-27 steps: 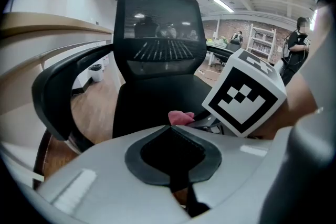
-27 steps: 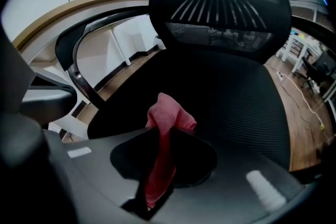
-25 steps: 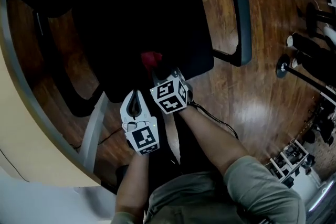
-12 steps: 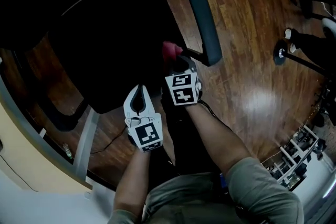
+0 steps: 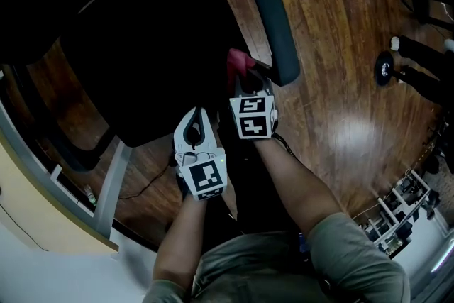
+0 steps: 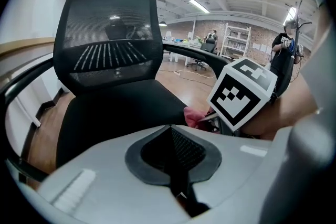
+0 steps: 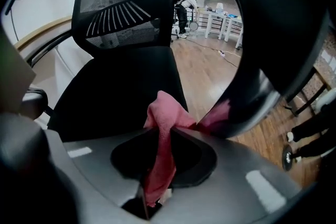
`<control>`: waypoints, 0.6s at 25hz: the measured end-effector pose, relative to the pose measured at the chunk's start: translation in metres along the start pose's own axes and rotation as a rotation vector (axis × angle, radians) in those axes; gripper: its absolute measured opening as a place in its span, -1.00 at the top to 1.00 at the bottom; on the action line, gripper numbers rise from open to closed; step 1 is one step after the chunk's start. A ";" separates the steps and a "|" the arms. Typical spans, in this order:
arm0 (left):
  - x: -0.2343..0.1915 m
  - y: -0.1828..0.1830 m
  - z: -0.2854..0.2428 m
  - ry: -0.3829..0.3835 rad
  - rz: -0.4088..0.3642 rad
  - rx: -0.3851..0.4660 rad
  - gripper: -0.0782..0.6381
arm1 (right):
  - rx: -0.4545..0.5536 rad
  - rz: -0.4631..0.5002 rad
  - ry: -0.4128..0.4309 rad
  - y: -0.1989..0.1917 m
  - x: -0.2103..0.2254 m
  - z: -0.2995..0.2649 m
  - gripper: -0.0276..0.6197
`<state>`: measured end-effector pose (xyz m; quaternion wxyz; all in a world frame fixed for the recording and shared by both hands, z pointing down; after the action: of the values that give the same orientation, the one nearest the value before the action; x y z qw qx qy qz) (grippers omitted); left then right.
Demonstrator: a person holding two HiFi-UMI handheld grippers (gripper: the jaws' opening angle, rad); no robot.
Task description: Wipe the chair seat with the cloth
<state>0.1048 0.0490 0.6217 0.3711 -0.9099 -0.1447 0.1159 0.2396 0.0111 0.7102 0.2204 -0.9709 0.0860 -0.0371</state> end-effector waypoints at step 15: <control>-0.121 -0.052 0.081 0.208 0.115 -0.028 0.77 | 0.086 0.292 0.246 0.031 -0.176 0.026 0.72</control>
<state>-0.0426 0.0946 0.6146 0.3639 -0.9290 -0.0544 0.0400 0.0653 0.0264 0.6672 0.2528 -0.9259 0.2504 -0.1266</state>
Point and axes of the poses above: the fingertips, and each gripper's own axes: z backward along the fingers, x to its right, y out of its top, the point moved 2 cm from there along z, backward along the fingers
